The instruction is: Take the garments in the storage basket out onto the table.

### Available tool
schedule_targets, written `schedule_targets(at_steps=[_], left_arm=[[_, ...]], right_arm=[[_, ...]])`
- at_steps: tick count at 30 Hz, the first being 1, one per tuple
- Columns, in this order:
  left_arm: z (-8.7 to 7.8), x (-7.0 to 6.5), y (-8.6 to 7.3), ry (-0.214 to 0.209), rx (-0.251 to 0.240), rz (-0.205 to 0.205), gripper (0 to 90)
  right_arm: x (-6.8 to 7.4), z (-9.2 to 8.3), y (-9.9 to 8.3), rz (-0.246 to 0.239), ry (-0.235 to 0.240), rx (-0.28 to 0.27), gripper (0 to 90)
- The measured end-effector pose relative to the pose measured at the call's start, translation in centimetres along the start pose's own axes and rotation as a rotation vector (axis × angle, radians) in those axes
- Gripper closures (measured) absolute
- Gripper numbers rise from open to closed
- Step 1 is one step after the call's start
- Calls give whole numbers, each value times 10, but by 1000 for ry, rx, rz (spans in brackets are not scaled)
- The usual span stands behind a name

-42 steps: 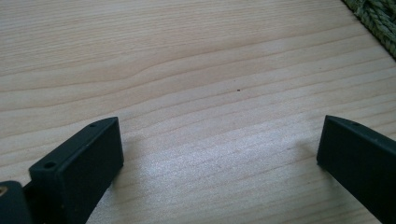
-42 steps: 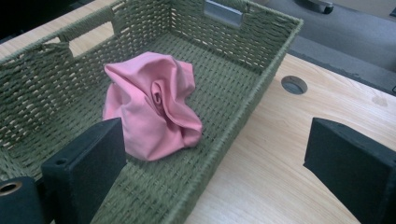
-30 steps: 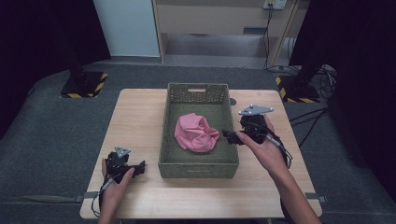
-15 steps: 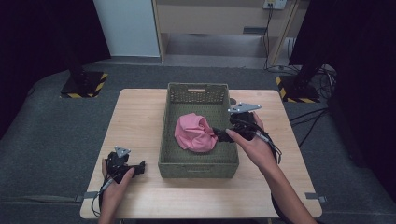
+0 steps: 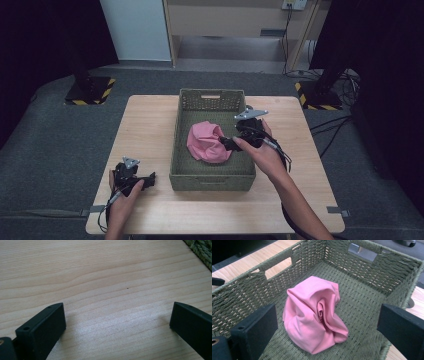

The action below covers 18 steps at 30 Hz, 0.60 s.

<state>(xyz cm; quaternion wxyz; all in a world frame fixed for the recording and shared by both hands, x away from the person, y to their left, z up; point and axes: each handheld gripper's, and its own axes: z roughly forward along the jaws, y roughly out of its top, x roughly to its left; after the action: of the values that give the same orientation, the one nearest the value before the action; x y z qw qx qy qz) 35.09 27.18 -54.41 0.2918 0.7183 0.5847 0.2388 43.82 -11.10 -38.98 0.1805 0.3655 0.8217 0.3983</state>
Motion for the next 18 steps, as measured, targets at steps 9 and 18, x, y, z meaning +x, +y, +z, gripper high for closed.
schedule_targets(at_steps=[9, 18], left_arm=[[0, 0, 0, 0, 0, 0, 0], [0, 0, 0, 0, 0, 0, 0]], right_arm=[[4, 13, 3, -16, 18, 13, 28], [9, 35, 0, -24, 35, 49, 29]])
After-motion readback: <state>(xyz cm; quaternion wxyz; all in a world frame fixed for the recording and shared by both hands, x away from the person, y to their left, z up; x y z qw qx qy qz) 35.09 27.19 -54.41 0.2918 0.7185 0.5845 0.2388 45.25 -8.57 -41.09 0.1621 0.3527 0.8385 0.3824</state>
